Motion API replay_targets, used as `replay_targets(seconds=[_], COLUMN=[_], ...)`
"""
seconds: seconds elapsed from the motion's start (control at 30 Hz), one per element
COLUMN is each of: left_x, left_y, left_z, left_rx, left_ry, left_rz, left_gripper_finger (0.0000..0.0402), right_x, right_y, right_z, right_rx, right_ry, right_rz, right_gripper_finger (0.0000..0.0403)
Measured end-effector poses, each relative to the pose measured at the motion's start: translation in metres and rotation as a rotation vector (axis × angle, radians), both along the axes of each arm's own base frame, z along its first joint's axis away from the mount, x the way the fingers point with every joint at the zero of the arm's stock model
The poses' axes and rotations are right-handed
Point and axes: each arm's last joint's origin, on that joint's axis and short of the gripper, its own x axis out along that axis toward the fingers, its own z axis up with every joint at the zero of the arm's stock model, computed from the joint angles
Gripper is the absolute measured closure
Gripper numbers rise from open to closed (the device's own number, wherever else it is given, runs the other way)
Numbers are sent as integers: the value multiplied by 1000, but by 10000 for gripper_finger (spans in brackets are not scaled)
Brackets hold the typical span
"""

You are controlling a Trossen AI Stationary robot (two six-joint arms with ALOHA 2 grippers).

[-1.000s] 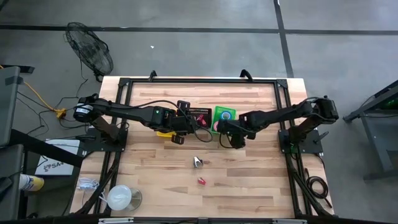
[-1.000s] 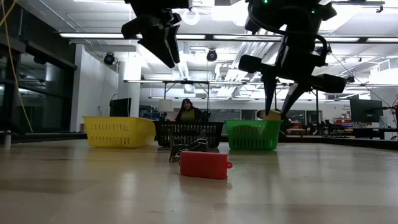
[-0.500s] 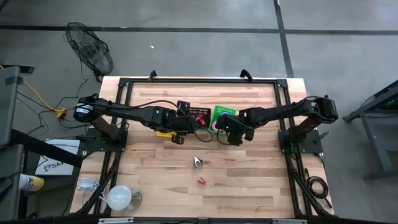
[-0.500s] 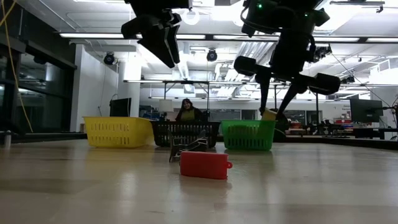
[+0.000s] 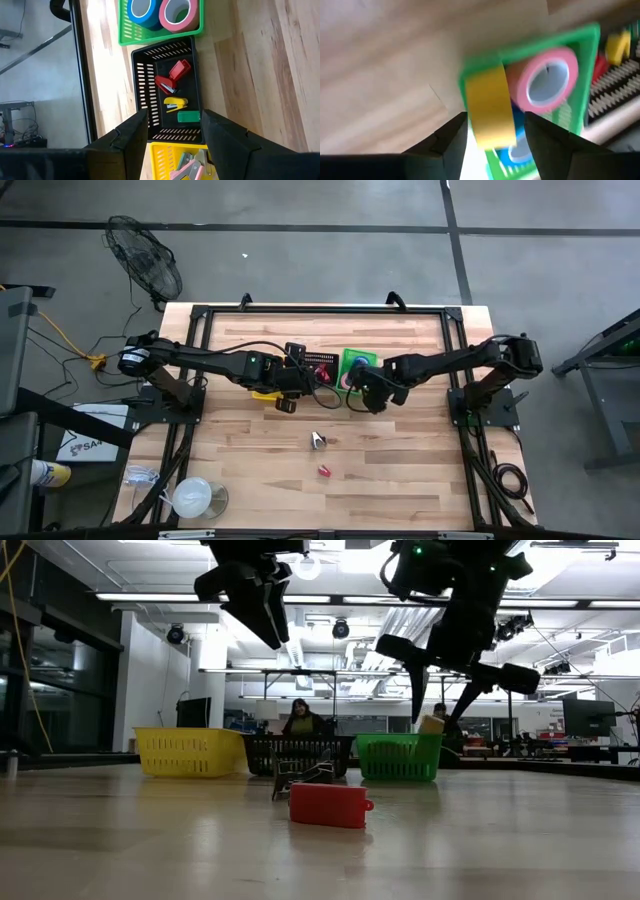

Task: Pick and place Stapler, Stapler remover, tape
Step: Put the black staple remover into the yellow bin

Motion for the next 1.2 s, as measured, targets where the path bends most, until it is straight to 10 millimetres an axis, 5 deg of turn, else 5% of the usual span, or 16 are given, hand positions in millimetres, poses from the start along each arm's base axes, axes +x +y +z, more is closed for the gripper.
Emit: replay_targets(seconds=[0.33, 0.7, 0.97, 1.2], left_x=[-3, -8, -13, -9], left_y=[0, -1, -6, -10], left_z=[-2, -8, -51, -85], left_rx=[-19, -60, -151, -190], left_ry=[22, 83, 193, 88], left_rz=[24, 19, -219, -422], left_gripper_finger=[220, 220, 220, 220], right_x=[-6, -33, -56, -61], right_y=[6, 16, 17, 19], right_z=[16, 57, 73, 76], right_rx=[-142, -46, 114, 197], right_ry=[-90, -425, -449, -425], right_rz=[-143, -608, -755, -756], right_gripper_finger=[201, 201, 201, 201])
